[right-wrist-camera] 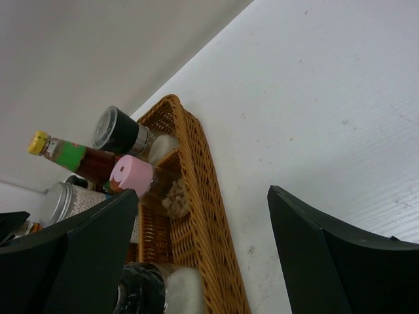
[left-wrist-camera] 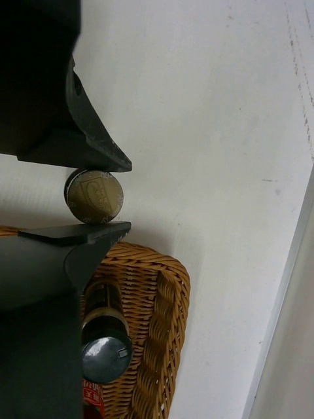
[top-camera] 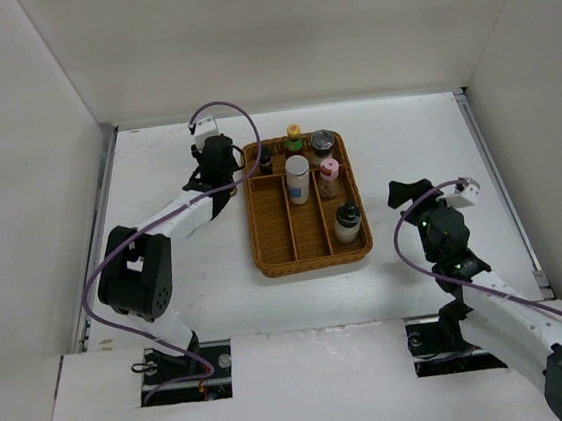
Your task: Organize the condiment bottles
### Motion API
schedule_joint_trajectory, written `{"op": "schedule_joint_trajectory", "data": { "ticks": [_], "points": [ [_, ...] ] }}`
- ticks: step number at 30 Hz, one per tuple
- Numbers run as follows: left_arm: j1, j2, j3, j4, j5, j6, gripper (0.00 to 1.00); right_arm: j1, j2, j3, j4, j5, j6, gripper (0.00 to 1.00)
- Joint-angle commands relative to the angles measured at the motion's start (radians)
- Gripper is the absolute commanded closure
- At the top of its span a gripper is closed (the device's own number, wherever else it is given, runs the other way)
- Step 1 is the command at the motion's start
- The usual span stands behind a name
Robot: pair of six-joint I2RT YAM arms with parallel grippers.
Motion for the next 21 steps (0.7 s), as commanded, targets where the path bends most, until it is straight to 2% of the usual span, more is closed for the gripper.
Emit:
{"op": "schedule_joint_trajectory", "data": {
  "ticks": [1,4,12,17,21],
  "points": [
    [-0.002,-0.029,0.022,0.031,-0.016,0.012,0.75,0.012,0.005,0.042,0.064,-0.008,-0.013,0.13],
    [-0.010,-0.069,0.003,0.030,-0.039,0.012,0.79,0.013,0.005,0.040,0.064,-0.002,-0.012,0.13],
    [-0.062,-0.241,-0.021,-0.002,-0.079,0.031,0.82,0.015,-0.001,0.039,0.064,-0.008,-0.012,0.12],
    [-0.160,-0.397,-0.031,-0.045,-0.122,0.064,0.82,0.018,-0.001,0.040,0.064,-0.005,-0.014,0.12],
    [-0.310,-0.468,-0.057,-0.094,-0.119,0.028,0.82,0.021,-0.016,0.039,0.064,0.000,-0.018,0.12]
  ]
}}
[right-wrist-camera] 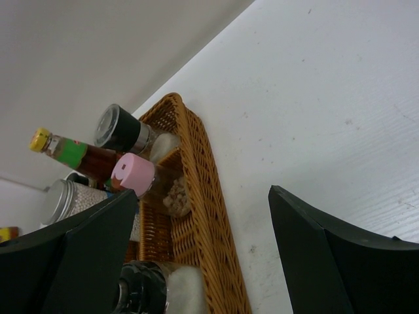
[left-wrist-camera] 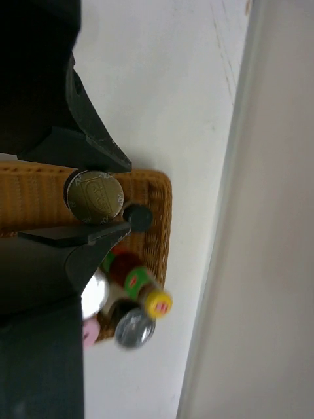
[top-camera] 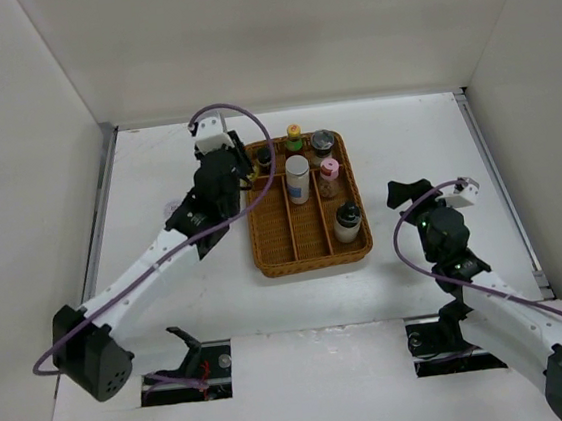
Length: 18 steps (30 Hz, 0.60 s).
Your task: Organize the condiment bottles
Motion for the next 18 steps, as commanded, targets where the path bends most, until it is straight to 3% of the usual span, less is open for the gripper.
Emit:
{"op": "schedule_joint_trajectory", "data": {
  "ticks": [1,8,18],
  "points": [
    [-0.129,-0.053,-0.017,0.006,-0.015,-0.024,0.82,0.014,-0.019,0.036,0.060,0.002,-0.012,0.12],
    [-0.355,0.026,0.011,-0.002,-0.009,-0.059,0.82,0.017,-0.023,0.036,0.056,0.003,-0.012,0.11],
    [-0.424,0.203,-0.016,0.110,0.005,-0.079,0.82,0.017,-0.033,0.038,0.050,0.005,-0.015,0.11]
  ]
}}
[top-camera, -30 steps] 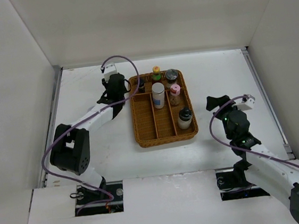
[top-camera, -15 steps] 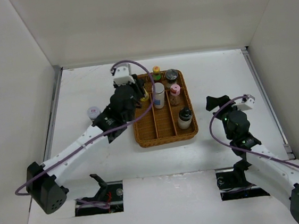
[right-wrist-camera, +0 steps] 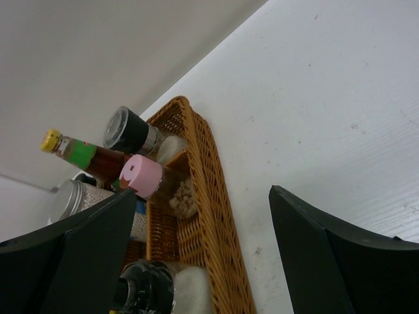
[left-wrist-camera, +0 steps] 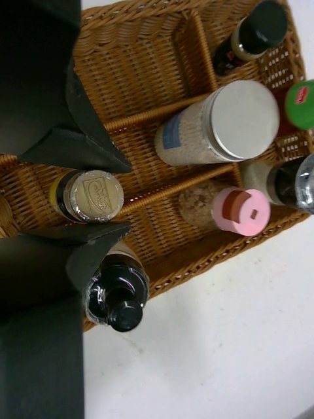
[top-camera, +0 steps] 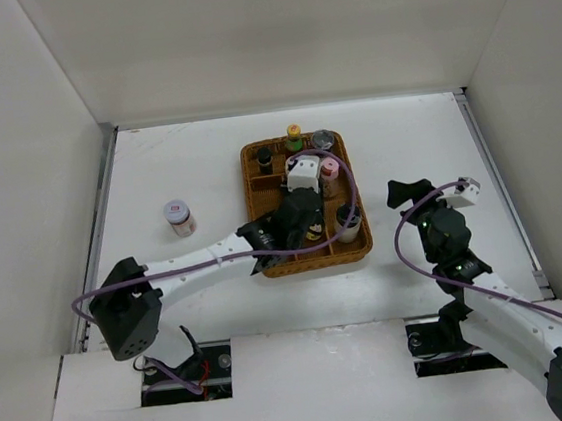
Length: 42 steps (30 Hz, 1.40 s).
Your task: Organize the condiment bottles
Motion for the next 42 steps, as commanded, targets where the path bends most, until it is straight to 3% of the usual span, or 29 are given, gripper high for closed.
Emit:
{"op": "schedule_joint_trajectory", "data": {
  "ticks": [1,21,29,39,42],
  "points": [
    [-0.009,-0.001,-0.007,0.142,-0.015,-0.016,0.82,0.010,-0.010,0.036,0.051,0.009,-0.012,0.11],
    [0.002,0.065,-0.138,0.305,-0.036,0.019,0.79,0.015,0.004,0.036,0.060,0.003,-0.013,0.10],
    [-0.045,0.044,-0.181,0.298,-0.067,0.015,0.49,0.015,0.019,0.041,0.060,0.004,-0.015,0.09],
    [-0.067,0.013,-0.172,0.279,-0.089,0.021,0.35,0.019,0.021,0.041,0.060,0.001,-0.016,0.09],
    [-0.070,-0.015,-0.156,0.272,-0.089,0.033,0.18,0.022,0.025,0.045,0.060,0.008,-0.018,0.08]
  ]
}}
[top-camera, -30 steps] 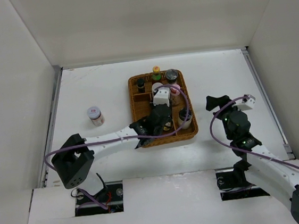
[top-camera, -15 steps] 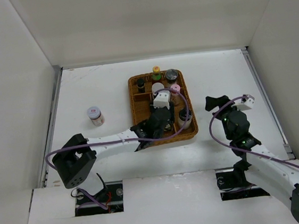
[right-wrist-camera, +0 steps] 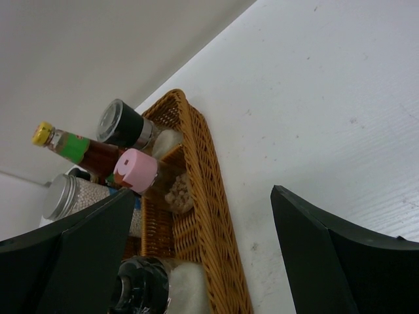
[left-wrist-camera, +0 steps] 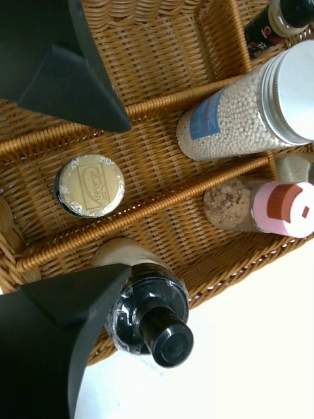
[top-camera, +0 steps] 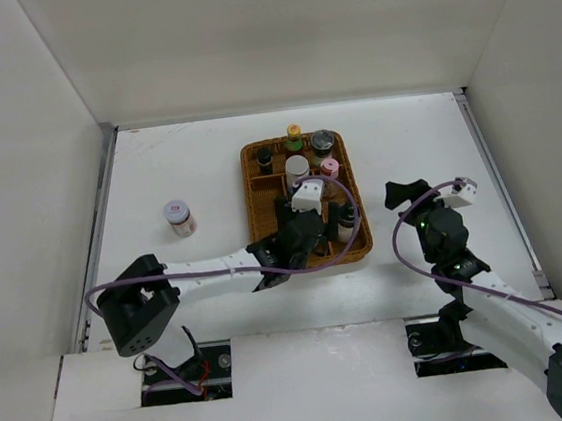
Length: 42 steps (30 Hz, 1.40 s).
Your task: Organize the condiment bottles
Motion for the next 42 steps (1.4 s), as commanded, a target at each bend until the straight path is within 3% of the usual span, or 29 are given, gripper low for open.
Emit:
{"op": "schedule_joint_trajectory", "data": {
  "ticks": [1,4,9,13,16,20,24,27,35,42],
  "points": [
    [-0.011,-0.086,0.032,0.027,-0.018,0.021,0.12,0.015,0.003,0.045,0.059,0.007,-0.013,0.08],
    [-0.020,-0.129,0.045,0.025,-0.018,0.049,0.01,0.015,0.006,0.045,0.059,0.004,-0.013,0.08],
    [-0.007,-0.241,0.032,0.017,-0.027,0.056,0.00,0.016,0.005,0.047,0.059,0.007,-0.014,0.08],
    [0.042,-0.369,-0.041,0.007,-0.152,0.052,0.00,0.016,-0.003,0.045,0.056,0.007,-0.016,0.08],
    [0.162,-0.469,-0.124,-0.071,-0.200,0.006,0.02,0.016,-0.012,0.044,0.055,0.010,-0.017,0.08],
    [0.398,-0.543,-0.146,-0.336,-0.124,-0.146,0.02,0.018,-0.001,0.045,0.059,0.007,-0.017,0.08],
    [0.623,-0.500,-0.141,-0.398,0.002,-0.161,0.02,0.024,0.019,0.050,0.059,0.006,-0.016,0.07],
    [0.706,-0.431,-0.140,-0.365,0.006,-0.160,0.02,0.029,0.019,0.053,0.059,-0.001,-0.016,0.07],
    [0.756,-0.247,-0.112,-0.265,-0.040,-0.174,0.06,0.032,0.019,0.053,0.059,0.001,-0.017,0.06],
    [0.763,-0.299,-0.189,-0.242,-0.125,-0.200,0.08,0.035,0.028,0.056,0.061,-0.002,-0.017,0.06]
  ]
}}
